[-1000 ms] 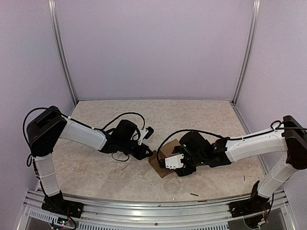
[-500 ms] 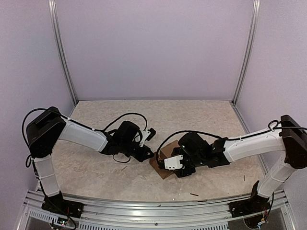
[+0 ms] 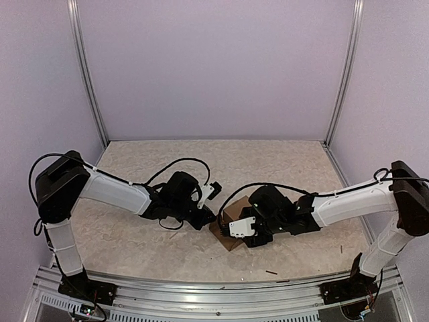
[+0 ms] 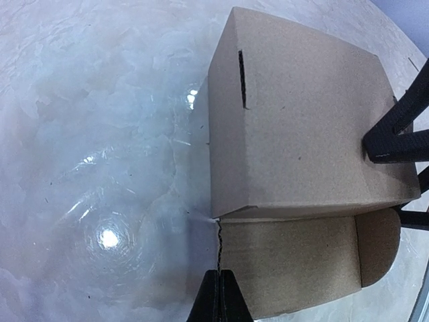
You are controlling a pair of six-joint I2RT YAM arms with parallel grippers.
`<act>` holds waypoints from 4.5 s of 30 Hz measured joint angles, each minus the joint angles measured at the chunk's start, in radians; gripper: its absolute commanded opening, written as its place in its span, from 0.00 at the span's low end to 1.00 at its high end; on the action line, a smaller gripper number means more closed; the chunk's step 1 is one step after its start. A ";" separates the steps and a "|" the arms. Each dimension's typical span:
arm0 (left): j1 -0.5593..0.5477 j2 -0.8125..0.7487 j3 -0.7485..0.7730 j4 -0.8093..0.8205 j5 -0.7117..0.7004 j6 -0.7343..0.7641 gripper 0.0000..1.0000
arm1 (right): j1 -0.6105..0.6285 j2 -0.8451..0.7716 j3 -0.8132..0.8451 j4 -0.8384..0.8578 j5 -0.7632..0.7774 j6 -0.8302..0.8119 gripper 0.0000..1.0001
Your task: Fold the paper box
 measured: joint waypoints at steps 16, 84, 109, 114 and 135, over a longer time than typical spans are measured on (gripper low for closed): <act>-0.011 -0.004 0.000 -0.005 -0.020 0.068 0.00 | -0.002 -0.001 0.000 -0.001 -0.039 -0.016 0.72; -0.052 0.071 0.264 -0.355 -0.149 0.100 0.00 | -0.021 0.003 0.000 0.009 -0.055 0.000 0.71; -0.052 0.087 0.321 -0.437 -0.169 0.103 0.00 | -0.021 0.031 0.031 0.012 -0.037 0.021 0.64; -0.052 0.116 0.376 -0.488 -0.168 0.106 0.00 | -0.021 0.031 0.031 0.012 -0.038 0.018 0.64; -0.008 0.145 0.438 -0.558 -0.101 0.069 0.00 | -0.023 0.031 0.028 0.017 -0.043 0.002 0.64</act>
